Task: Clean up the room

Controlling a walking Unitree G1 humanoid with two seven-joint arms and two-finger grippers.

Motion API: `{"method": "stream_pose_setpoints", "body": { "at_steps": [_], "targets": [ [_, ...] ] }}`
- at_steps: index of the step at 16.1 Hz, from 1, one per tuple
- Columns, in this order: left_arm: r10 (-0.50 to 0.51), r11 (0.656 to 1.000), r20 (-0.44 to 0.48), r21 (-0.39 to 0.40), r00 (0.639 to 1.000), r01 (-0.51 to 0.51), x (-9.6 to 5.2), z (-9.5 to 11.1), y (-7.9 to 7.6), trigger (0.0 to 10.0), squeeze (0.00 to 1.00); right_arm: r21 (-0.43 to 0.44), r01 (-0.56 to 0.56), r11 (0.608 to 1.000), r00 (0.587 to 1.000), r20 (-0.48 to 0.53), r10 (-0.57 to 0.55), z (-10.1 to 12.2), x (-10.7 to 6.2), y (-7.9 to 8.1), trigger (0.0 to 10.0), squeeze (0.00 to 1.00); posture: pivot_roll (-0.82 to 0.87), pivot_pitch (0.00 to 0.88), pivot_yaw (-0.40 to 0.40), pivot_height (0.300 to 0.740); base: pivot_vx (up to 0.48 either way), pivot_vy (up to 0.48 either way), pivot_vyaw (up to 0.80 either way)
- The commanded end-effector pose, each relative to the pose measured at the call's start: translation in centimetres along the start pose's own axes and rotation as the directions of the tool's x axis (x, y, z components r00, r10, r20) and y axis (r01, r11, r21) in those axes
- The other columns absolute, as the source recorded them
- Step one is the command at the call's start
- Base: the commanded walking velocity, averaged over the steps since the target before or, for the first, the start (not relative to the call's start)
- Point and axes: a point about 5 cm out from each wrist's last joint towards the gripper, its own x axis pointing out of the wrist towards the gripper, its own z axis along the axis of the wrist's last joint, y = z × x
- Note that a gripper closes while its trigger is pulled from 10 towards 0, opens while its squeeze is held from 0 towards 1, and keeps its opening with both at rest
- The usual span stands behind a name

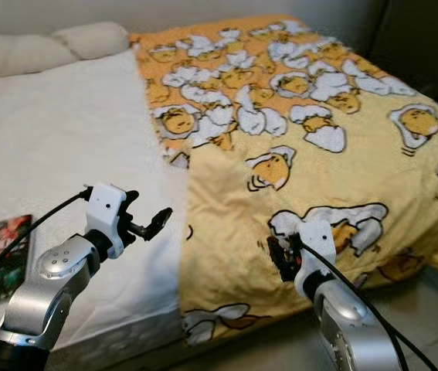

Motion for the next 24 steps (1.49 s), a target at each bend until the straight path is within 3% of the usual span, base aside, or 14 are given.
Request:
{"method": "stream_pose_setpoints", "body": {
  "at_steps": [1, 4, 6, 9, 10, 13, 15, 18, 19, 20, 21, 24],
  "targets": [
    [0.01, 1.0, 0.008, 0.005, 1.0, -0.01, -0.4, 0.1, 0.5, 10.0, 0.0, -0.013, -0.02, 1.0, 0.999, 0.027, 0.02, 0.6, -0.2, 0.4, 10.0, 0.0, -0.05, 0.0, 0.066, 0.74, 0.315, 0.0, 0.0],
    [-0.029, 0.999, -0.003, 0.018, 1.0, 0.029, -0.8, -0.1, 0.4, 10.0, 0.0, -0.012, -0.042, 0.999, 0.999, 0.022, 0.042, 0.5, -0.2, 0.6, 10.0, 0.0, -0.04, 0.0, 0.063, 0.74, 0.104, 0.0, 0.0],
    [-0.041, 0.998, -0.038, 0.042, 0.998, 0.043, -0.9, -0.5, 1.1, 10.0, 0.0, -0.005, -0.076, 0.997, 0.997, 0.014, 0.076, 0.4, -0.2, 1.0, 10.0, 0.0, -0.03, 0.0, 0.065, 0.74, 0.0, 0.0, 0.0],
    [-0.067, 0.995, -0.116, 0.071, 0.991, 0.075, 0.1, -1.4, 2.0, 10.0, 0.0, -0.037, -0.135, 0.99, 0.991, -0.005, 0.135, 0.2, -0.5, 1.4, 10.0, 0.0, -0.03, 0.0, 0.062, 0.74, 0.0, 0.0, 0.0],
    [-0.133, 0.989, -0.154, 0.046, 0.979, 0.141, 1.1, -1.9, 2.1, 10.0, 1.0, -0.082, -0.158, 0.984, 0.987, -0.036, 0.155, 0.1, -0.7, 1.0, 10.0, 0.0, -0.04, 0.0, 0.066, 0.74, 0.0, 0.0, 0.0],
    [-0.207, 0.977, -0.21, 0.011, 0.955, 0.214, 3.6, -2.6, 1.7, 10.0, 1.0, -0.14, -0.222, 0.965, 0.974, -0.076, 0.213, 0.3, -1.9, -0.1, 10.0, 0.0, -0.08, 0.0, 0.079, 0.74, 0.0, 0.0, 0.0],
    [-0.268, 0.963, -0.23, -0.048, 0.936, 0.264, 6.0, -3.2, 0.0, 10.0, 1.0, -0.164, -0.267, 0.95, 0.961, -0.116, 0.25, 0.7, -3.0, -0.9, 10.0, 0.0, -0.13, 0.0, 0.092, 0.74, 0.0, 0.0, 0.0],
    [-0.289, 0.957, -0.277, -0.096, 0.916, 0.273, 7.5, -4.5, -2.2, 10.0, 1.0, -0.182, -0.315, 0.931, 0.946, -0.142, 0.292, 1.5, -4.5, -1.3, 10.0, 0.0, -0.19, 0.0, 0.1, 0.74, 0.0, 0.0, 0.0],
    [-0.272, 0.962, -0.301, -0.086, 0.914, 0.258, 7.7, -5.1, -2.7, 10.0, 0.86, -0.179, -0.326, 0.928, 0.942, -0.145, 0.302, 1.8, -5.2, -1.4, 10.0, 0.0, -0.21, 0.0, 0.099, 0.74, 0.0, 0.0, 0.0],
    [-0.257, 0.966, -0.318, -0.08, 0.913, 0.244, 7.9, -5.6, -3.0, 10.0, 0.21, -0.174, -0.335, 0.926, 0.939, -0.148, 0.312, 2.0, -5.7, -1.4, 10.0, 0.0, -0.22, 0.0, 0.097, 0.74, 0.0, 0.0, 0.0],
    [-0.244, 0.97, -0.328, -0.079, 0.912, 0.231, 8.0, -5.9, -3.3, 10.0, 0.0, -0.174, -0.343, 0.923, 0.936, -0.152, 0.319, 2.2, -6.2, -1.4, 10.0, 0.0, -0.24, 0.0, 0.094, 0.74, 0.0, 0.0, 0.0],
    [-0.133, 0.991, -0.363, -0.025, 0.922, 0.133, 8.3, -6.5, -3.1, 10.0, 0.0, -0.169, -0.35, 0.922, 0.929, -0.186, 0.319, 2.4, -7.7, -1.6, 10.0, 0.0, -0.27, 0.038, 0.086, 0.74, 0.0, 0.0, 0.0]
  ]
}}
